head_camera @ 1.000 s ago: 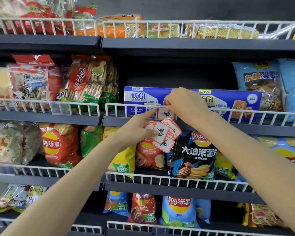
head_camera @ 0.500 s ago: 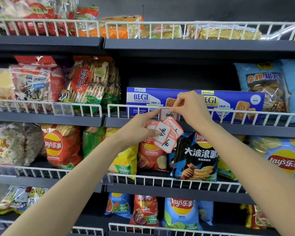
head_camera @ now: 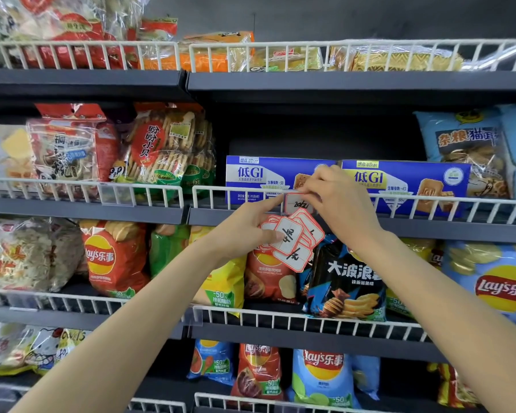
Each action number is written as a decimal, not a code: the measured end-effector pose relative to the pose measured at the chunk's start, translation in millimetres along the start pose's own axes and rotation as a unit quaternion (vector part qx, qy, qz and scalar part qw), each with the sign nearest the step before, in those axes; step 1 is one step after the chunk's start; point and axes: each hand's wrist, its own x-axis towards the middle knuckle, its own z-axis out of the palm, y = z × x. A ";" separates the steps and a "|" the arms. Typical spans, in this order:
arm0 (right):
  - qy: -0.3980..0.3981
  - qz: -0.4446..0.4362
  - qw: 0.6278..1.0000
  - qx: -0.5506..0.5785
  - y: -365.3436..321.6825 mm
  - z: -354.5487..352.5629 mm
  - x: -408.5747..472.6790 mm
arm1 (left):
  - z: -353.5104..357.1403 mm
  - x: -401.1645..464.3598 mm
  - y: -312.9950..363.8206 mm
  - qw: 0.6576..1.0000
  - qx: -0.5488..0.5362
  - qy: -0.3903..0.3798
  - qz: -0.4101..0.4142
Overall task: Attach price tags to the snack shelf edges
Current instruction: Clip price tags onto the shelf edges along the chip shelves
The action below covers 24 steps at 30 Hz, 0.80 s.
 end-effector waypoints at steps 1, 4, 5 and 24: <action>0.003 0.009 1.000 0.014 1.3 1.1 -0.6 | 0.0 -0.1 -0.4 1.000 0.000 0.001 0.001; -0.012 0.068 0.992 0.101 2.0 1.7 1.5 | -0.5 -1.4 0.5 1.000 0.002 0.013 0.011; -0.011 0.084 0.988 0.131 0.7 0.5 0.4 | -0.3 -2.2 0.4 1.000 -0.001 0.022 0.017; -0.134 0.233 0.774 0.574 -92.5 -15.6 -5.6 | -49.2 -66.9 -29.0 0.980 -0.102 0.164 0.052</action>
